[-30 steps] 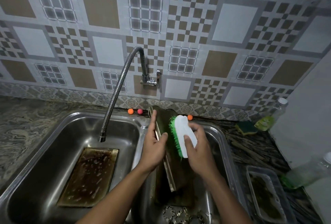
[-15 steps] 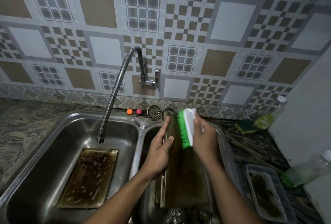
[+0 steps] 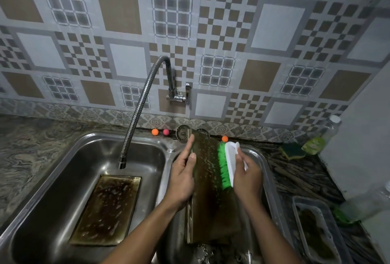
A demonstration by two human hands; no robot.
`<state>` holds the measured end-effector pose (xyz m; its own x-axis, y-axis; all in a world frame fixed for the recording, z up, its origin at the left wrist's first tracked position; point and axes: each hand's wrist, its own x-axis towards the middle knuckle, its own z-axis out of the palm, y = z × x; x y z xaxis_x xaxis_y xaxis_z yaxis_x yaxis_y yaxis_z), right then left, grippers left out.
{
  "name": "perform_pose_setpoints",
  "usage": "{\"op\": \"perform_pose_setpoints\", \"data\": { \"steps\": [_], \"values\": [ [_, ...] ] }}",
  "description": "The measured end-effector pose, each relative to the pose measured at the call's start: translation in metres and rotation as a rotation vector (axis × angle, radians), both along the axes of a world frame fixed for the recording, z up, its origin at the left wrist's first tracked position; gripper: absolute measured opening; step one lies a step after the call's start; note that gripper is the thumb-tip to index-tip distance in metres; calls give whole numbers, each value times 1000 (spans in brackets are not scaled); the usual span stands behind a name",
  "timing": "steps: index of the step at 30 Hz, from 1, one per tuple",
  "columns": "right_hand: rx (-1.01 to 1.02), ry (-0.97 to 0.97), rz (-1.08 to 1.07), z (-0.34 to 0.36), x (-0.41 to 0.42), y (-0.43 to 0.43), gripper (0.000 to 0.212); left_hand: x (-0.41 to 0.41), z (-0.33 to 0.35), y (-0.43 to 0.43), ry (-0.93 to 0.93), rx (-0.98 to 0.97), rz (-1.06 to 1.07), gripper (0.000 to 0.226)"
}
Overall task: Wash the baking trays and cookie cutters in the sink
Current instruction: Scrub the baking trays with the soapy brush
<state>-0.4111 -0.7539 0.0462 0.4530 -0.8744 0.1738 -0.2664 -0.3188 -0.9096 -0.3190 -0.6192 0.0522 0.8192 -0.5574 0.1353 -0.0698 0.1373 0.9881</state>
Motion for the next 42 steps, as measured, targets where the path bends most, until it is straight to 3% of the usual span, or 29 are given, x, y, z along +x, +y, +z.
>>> {"op": "perform_pose_setpoints", "data": {
  "steps": [4, 10, 13, 15, 20, 25, 30, 37, 42],
  "values": [
    [-40, -114, 91, 31, 25, 32, 32, -3, 7, -9, 74, -68, -12, 45],
    [-77, -186, 277, 18, 3, 77, 31, 15, 9, -12, 110, -147, 240, 41],
    [-131, -131, 218, -1, -18, 67, 34, 26, 3, -10, 125, -174, 281, 47],
    [-91, -95, 135, -12, -26, 52, 35, 29, 3, -8, 142, -174, 292, 58],
    [42, -89, 6, -4, -17, 23, 31, 20, 2, -12, 183, -164, 229, 58],
    [36, -172, 148, 20, -3, 63, 31, 14, 5, -22, 141, -140, 267, 56],
    [-4, -235, 207, -2, -33, 82, 33, 24, 5, -18, 139, -174, 337, 55],
    [108, -54, 28, -47, -52, 36, 34, 32, 4, -10, 124, -177, 307, 54],
    [98, -28, 163, -25, -43, 14, 38, 23, -1, -13, -41, -19, 280, 48]
  ]
}}
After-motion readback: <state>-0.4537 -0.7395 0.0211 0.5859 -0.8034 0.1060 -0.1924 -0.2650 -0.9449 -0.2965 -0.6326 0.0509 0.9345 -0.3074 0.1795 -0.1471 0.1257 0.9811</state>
